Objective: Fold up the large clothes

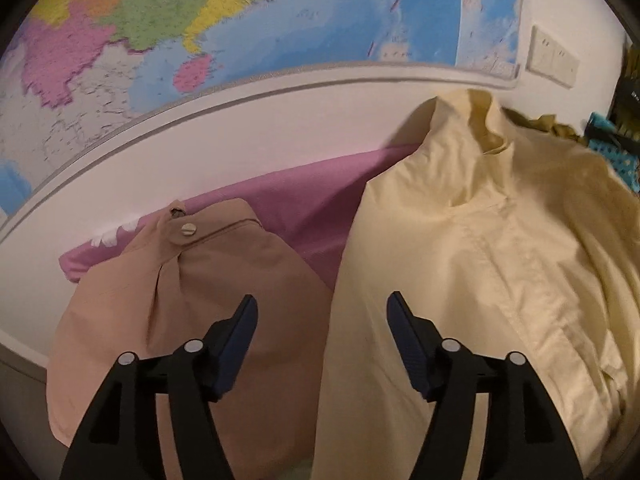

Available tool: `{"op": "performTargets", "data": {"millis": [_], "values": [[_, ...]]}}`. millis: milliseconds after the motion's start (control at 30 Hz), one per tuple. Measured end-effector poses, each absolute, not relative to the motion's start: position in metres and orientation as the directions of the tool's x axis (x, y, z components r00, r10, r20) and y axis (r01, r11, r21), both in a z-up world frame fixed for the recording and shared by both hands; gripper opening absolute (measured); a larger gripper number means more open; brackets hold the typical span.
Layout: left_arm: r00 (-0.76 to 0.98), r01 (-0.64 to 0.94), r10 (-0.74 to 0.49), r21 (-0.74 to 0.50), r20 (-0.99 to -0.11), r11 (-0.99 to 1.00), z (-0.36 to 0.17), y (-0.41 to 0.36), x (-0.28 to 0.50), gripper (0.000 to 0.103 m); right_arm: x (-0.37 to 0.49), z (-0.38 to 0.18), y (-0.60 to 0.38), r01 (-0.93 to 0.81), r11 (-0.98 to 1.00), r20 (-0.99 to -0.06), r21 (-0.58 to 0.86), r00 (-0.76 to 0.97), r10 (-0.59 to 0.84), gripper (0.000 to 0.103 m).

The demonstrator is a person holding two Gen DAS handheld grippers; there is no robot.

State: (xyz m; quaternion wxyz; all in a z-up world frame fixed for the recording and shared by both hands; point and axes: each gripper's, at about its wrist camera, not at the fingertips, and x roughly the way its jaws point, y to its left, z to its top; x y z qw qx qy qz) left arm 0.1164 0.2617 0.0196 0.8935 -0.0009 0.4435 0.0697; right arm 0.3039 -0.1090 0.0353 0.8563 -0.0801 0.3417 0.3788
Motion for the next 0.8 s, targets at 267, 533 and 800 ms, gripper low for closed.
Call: {"op": "performTargets", "data": {"millis": [267,533,800], "values": [[0.589,-0.125,0.117,0.053,-0.8,0.991,0.01,0.254,0.066,0.07,0.178,-0.027,-0.207,-0.698,0.712,-0.79,0.081,0.391,0.472,0.078],[0.609,-0.124,0.103,0.034,-0.786,0.992,0.008,0.239,0.035,0.072,0.16,-0.065,-0.23,-0.621,0.754,-0.787,0.212,0.349,0.509,0.008],[0.627,-0.154,0.142,0.057,-0.766,0.987,0.021,0.241,0.023,0.072,0.211,0.062,-0.26,-0.474,0.867,-0.614,-0.154,0.734,0.291,0.002]]}}
